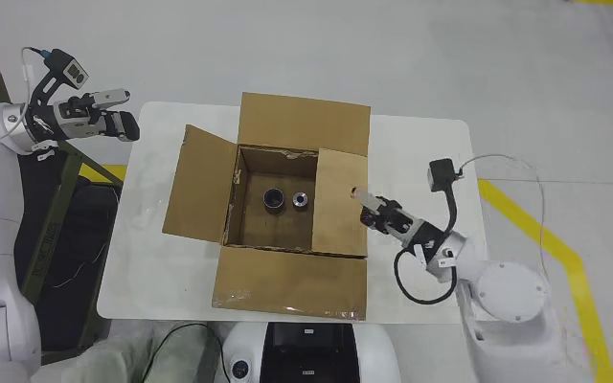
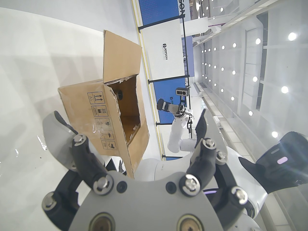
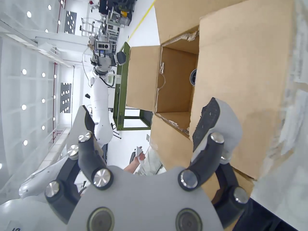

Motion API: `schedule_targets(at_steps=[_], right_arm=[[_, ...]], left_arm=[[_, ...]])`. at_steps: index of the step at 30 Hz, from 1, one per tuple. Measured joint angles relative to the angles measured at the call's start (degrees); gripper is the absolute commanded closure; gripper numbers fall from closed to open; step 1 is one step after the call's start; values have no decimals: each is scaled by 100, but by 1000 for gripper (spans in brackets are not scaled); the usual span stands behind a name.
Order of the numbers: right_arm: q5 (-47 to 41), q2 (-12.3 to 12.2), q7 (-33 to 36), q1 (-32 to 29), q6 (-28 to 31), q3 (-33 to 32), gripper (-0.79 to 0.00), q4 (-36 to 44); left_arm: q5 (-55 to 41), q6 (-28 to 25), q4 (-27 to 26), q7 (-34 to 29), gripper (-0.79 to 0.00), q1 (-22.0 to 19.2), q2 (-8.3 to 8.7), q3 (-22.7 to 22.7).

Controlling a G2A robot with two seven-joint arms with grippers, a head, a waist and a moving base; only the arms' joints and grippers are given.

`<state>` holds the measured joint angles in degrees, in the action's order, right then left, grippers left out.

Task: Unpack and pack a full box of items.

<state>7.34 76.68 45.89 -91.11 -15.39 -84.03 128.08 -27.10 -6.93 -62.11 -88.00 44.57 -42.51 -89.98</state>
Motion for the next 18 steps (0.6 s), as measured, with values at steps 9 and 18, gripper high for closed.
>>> schedule_targets(at_steps=[9,18], right_arm=[[-618,-88,-146,-391,247,-975,-785,6],[-672,-146,-107,-258,296,-1156,-785,-169]], left_arm=[[0,0,0,0,-785,0,0,0],[0,0,0,0,-785,0,0,0]])
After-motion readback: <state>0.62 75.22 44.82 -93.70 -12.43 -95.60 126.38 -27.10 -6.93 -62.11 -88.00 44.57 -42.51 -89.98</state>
